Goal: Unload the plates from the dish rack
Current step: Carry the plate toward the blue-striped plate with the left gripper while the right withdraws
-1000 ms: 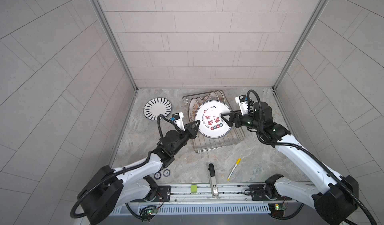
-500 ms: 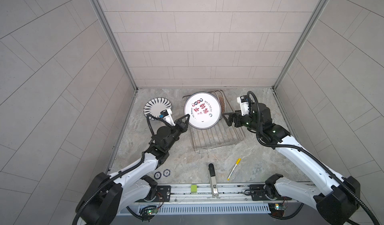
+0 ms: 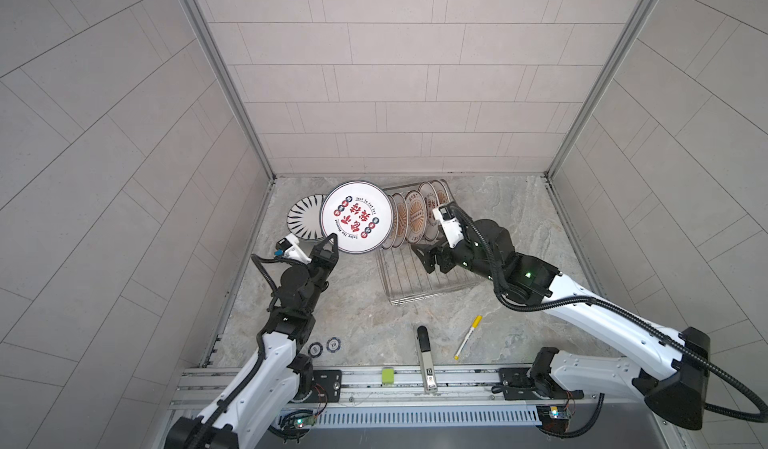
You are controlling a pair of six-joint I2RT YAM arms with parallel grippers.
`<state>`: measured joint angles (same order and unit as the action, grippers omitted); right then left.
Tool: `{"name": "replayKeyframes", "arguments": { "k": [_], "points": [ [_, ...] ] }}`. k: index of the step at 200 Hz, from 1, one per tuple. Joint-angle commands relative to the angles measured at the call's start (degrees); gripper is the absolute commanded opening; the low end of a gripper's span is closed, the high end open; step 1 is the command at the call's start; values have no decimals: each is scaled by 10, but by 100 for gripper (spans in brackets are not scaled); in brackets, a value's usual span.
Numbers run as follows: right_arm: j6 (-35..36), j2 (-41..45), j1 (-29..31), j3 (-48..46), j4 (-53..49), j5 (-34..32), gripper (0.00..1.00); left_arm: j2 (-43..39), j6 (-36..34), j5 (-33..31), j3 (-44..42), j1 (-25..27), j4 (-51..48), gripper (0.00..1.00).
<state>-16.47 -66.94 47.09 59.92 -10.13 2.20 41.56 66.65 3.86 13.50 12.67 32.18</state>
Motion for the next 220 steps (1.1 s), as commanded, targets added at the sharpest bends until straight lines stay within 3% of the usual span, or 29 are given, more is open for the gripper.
{"name": "replayKeyframes", "arguments": {
  "k": [1, 43, 111, 220],
  "points": [
    [20, -35, 16, 28, 1, -36, 98, -53, 37, -21, 6, -15, -50, 0],
    [39, -107, 53, 73, -3, -36, 98, -133, 73, -95, 47, -19, -282, 0],
    [55, -235, 97, 173, -40, -45, 97, -165, 124, -183, 36, -21, -396, 0],
    [64, -378, 139, 300, -118, -123, 99, -25, 153, -185, -26, -22, -283, 0]
  ]
}}
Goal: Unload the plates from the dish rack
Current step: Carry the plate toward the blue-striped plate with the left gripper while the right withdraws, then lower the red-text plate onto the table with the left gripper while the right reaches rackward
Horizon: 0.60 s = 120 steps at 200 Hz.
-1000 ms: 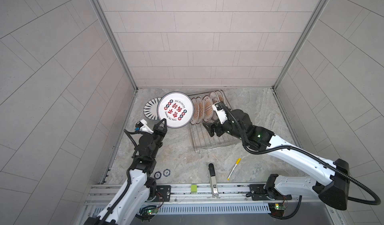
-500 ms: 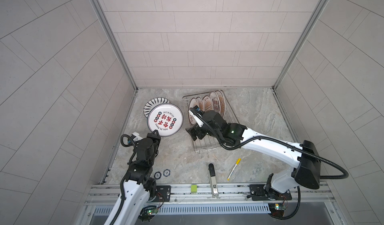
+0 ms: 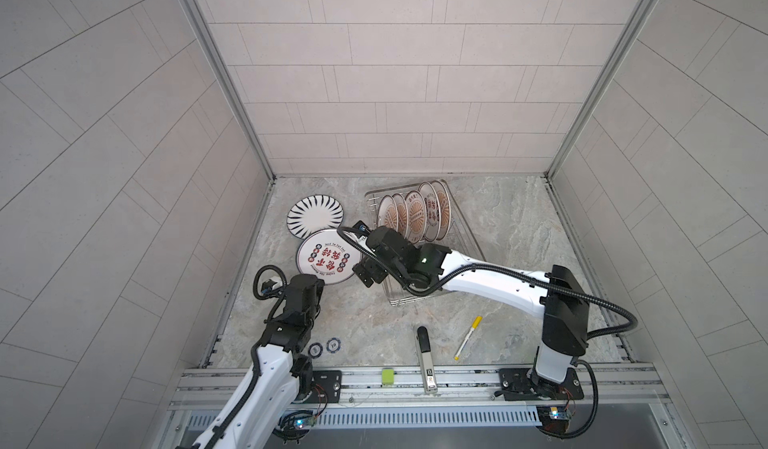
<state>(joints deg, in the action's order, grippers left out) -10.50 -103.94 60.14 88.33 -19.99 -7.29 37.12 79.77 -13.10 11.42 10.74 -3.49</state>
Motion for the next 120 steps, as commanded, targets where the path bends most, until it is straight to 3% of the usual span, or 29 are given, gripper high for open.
{"name": "replayKeyframes", "arguments": {
  "k": [1, 120],
  "points": [
    [4, -9, 9, 16, -19, -28, 99, 21, 23, -14, -5, -2, 74, 0],
    [1, -48, 13, 21, -1, 17, 99, 63, 56, -67, -23, -3, 81, 0]
  ]
}}
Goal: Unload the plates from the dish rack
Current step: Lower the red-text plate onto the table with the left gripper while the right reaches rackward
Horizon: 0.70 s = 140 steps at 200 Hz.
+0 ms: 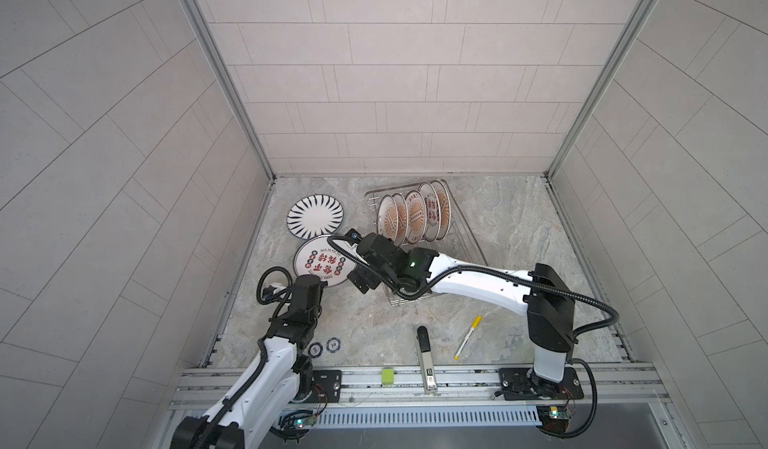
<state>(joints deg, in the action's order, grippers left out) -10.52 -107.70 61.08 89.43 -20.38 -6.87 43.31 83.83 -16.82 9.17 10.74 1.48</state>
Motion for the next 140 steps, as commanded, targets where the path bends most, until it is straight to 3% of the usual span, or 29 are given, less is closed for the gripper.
{"name": "replayKeyframes", "arguments": {
  "k": [1, 93, 120, 140],
  "points": [
    [1, -10, 3, 10, 3, 13, 99, 2, 15, -30, -1, -3, 32, 0],
    [-4, -15, 4, 2, 2, 6, 99, 81, 10, -46, -5, -4, 65, 0],
    [-5, -16, 4, 0, 4, 6, 99, 94, 12, -46, -6, -4, 71, 14],
    [-5, -15, 4, -2, 3, 3, 99, 98, 10, -45, -6, -5, 76, 16]
  ]
}}
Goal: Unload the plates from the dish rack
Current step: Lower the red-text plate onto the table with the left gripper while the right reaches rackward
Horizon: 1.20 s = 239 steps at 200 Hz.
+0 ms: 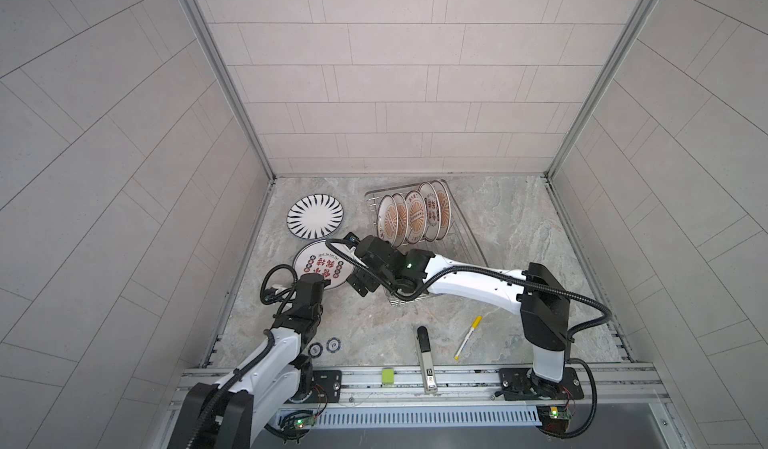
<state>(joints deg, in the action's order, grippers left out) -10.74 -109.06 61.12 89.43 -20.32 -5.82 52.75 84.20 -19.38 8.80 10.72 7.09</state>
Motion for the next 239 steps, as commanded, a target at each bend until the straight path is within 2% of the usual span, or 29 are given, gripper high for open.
{"name": "replayKeyframes", "arguments": {
  "k": [1, 21, 48, 100, 124, 148, 167, 205, 239],
  "points": [
    [-3, -1, 4, -2, 3, -7, 99, 4, 6, -20, -2, -4, 20, 16],
    [-3, 3, 4, -7, 7, -4, 99, 7, 5, -19, -3, -4, 19, 24],
    [-3, 9, 4, -13, 9, -7, 99, 11, 2, -16, -10, -5, 25, 42],
    [-5, 19, 4, -23, 12, -10, 99, 13, -12, -26, -8, -9, 23, 45],
    [-6, 26, 4, -26, 16, -9, 99, 13, -20, -43, -2, -13, 3, 57],
    [-5, 31, 4, -24, 16, -7, 99, 17, -21, -42, -3, -18, 3, 61],
    [-5, 39, 4, -26, 16, -9, 99, 12, -25, -46, -4, -23, -2, 70],
    [-7, 65, 4, -44, 30, -15, 99, -47, -39, -101, -4, -25, -51, 96],
    [-19, 103, 4, -79, 67, -37, 99, -139, -52, -127, 3, -24, -127, 98]
  ]
}}
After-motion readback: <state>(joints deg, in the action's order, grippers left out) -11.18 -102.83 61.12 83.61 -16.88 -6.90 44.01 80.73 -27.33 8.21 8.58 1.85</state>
